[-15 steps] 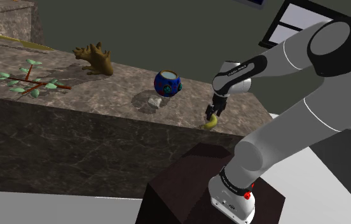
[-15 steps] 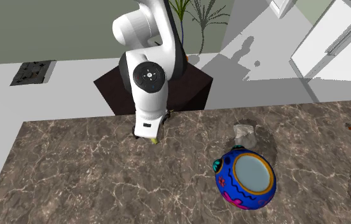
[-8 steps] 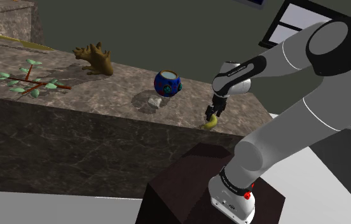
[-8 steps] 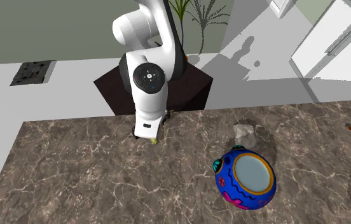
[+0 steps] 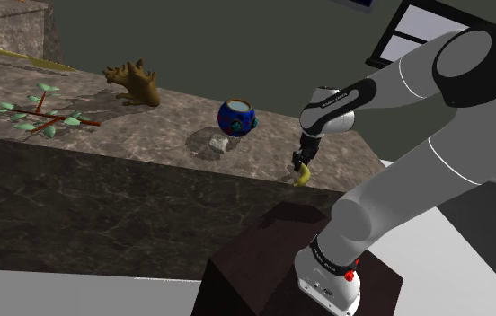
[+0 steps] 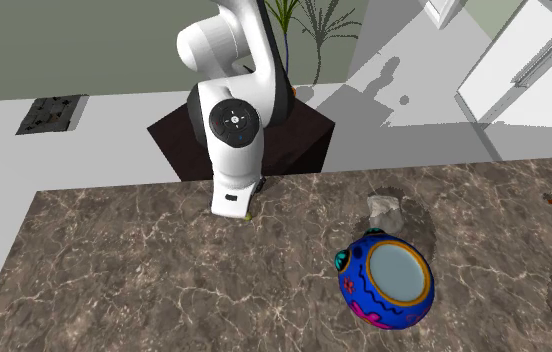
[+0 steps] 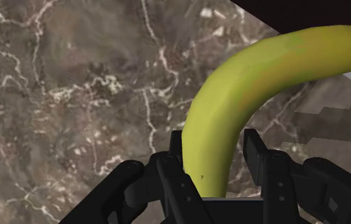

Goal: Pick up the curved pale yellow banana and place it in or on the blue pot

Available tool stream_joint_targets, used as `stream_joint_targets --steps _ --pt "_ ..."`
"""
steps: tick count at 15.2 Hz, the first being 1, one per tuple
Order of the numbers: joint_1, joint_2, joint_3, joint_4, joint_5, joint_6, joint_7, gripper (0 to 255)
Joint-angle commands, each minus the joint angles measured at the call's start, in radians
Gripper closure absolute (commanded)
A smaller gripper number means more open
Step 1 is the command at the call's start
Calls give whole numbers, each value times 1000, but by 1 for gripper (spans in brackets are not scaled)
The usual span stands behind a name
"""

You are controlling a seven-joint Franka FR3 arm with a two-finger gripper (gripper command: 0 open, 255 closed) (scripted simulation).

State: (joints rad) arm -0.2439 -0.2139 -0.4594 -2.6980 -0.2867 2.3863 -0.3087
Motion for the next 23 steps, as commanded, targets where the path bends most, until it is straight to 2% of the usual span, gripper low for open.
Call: stream_joint_targets --steps 1,23 --pt "0 0 0 0 0 0 0 255" --pt "-13 -232 61 127 -6 -355 5 255"
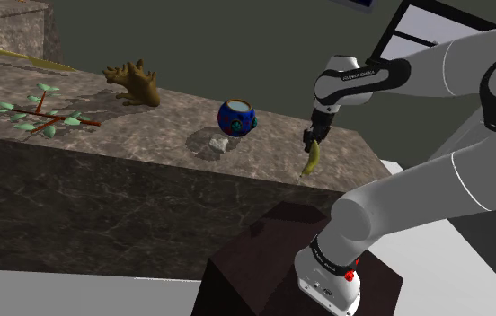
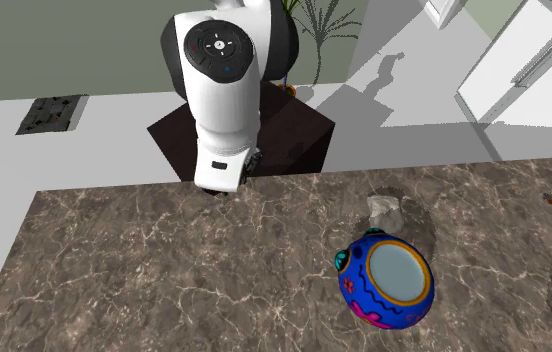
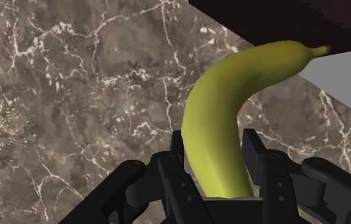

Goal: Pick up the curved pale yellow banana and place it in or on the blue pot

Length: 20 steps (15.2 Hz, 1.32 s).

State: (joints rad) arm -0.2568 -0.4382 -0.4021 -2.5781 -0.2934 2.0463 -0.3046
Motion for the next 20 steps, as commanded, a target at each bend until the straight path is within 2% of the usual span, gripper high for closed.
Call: stream_joint_targets --steps 1,20 --pt "0 -15 6 15 2 -31 0 255" --pt "7 -94 55 214 31 -307 -18 255"
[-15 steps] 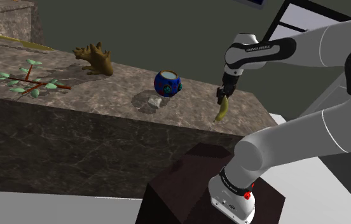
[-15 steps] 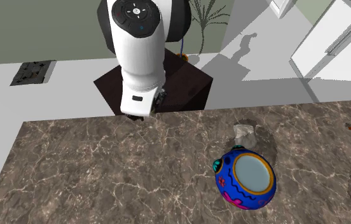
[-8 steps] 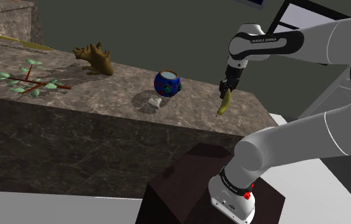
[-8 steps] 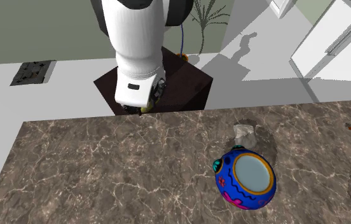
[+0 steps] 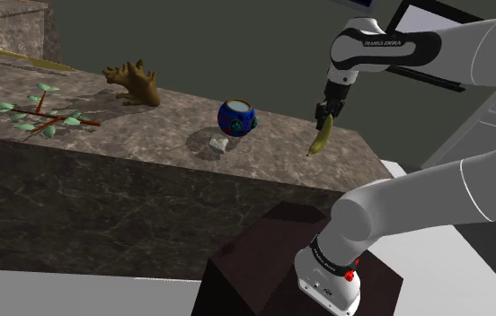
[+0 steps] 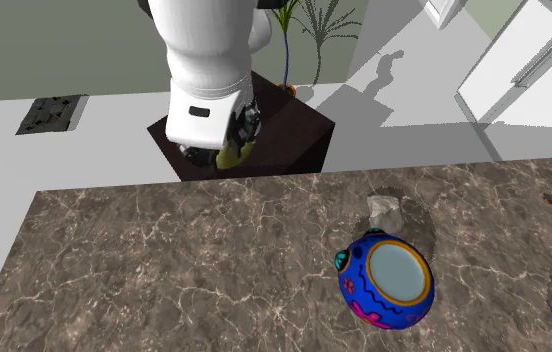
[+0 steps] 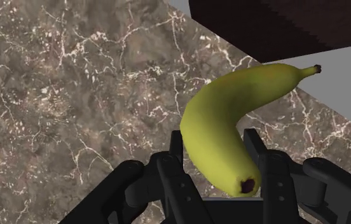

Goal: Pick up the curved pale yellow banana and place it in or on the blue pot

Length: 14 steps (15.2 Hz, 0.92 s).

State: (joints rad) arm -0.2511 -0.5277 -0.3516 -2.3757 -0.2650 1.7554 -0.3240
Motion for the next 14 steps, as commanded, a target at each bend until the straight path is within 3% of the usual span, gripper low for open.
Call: stream_joint_targets --steps 1,14 --pt "1 -5 6 19 3 -25 0 255" --pt "112 461 49 445 170 -10 65 255"
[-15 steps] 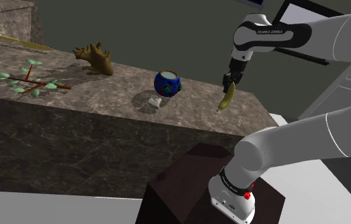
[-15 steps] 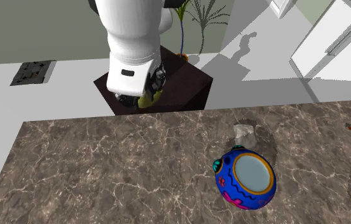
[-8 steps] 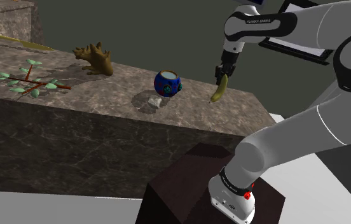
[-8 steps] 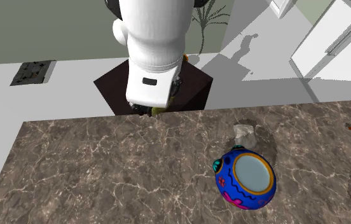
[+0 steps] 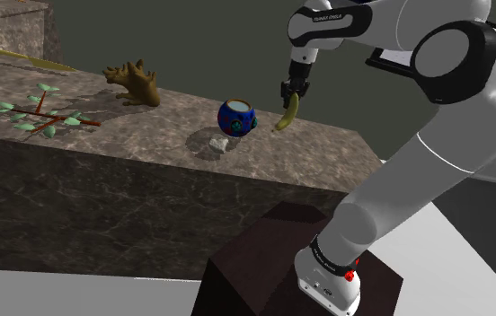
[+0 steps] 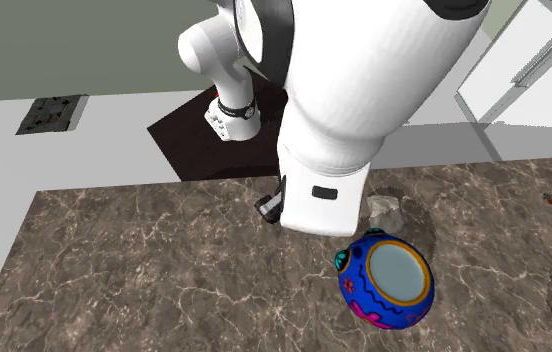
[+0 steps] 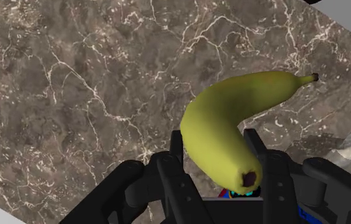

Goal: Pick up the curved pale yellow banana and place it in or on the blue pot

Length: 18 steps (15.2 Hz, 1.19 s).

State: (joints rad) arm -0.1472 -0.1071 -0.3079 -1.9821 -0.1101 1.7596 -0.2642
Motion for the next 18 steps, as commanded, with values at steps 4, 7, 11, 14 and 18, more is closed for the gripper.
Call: stream_joint_targets --steps 4,7,11,14,18 --pt "20 191 17 230 63 -48 15 255" --pt "22 312 26 385 97 -88 21 255" --pt "13 490 40 636 141 -167 32 255" --pt "-7 653 53 890 175 -259 43 255" --pt "-6 670 56 875 178 -229 47 255"
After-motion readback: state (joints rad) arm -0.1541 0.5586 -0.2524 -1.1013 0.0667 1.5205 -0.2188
